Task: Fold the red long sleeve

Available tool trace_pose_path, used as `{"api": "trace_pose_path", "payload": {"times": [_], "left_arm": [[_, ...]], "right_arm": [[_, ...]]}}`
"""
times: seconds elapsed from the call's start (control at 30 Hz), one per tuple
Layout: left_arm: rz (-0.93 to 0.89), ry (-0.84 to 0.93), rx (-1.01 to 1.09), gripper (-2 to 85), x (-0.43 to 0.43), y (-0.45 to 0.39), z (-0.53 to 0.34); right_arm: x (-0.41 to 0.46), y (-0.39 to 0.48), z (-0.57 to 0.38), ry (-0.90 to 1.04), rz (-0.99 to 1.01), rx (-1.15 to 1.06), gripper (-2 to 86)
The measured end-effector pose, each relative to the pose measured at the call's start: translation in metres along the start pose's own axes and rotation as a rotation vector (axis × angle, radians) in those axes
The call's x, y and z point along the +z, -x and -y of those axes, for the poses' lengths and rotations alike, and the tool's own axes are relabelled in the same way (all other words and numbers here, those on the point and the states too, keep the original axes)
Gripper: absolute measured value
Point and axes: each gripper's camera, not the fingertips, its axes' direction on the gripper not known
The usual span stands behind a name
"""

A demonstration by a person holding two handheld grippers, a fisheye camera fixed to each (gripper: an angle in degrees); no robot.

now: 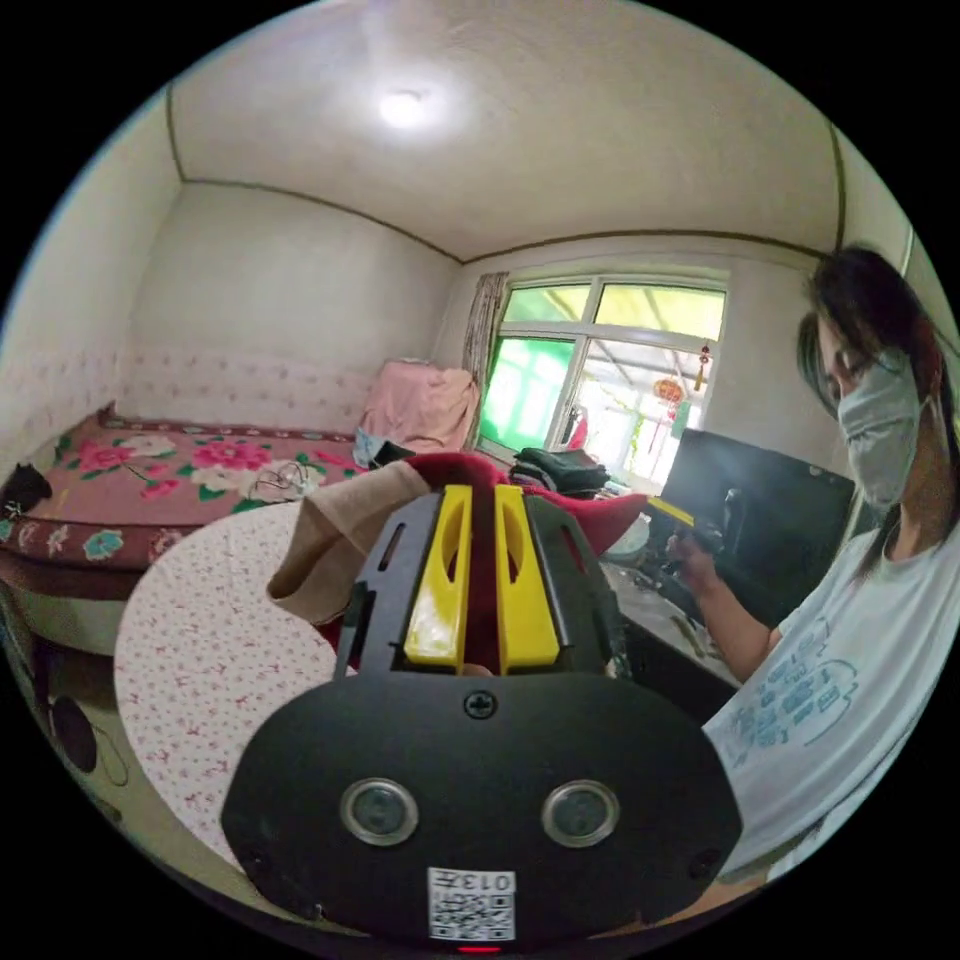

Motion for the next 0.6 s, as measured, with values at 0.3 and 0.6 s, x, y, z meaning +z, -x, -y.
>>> {"api": "trace_pose_path", "payload": {"times": [0.3,0.6], "left_arm": [[0.017,0.450,-0.612,5.3,0.020,0.079,-0.232],[0.050,0.568,-0.532,9.1,0.001,0.060,-0.273]], "right_arm": [[0.147,0.083,-0.138,0.806,0.306,0.121,3.7],[0.153,0.113,-0.101,0.705,0.352,0.065,7.4]]}}
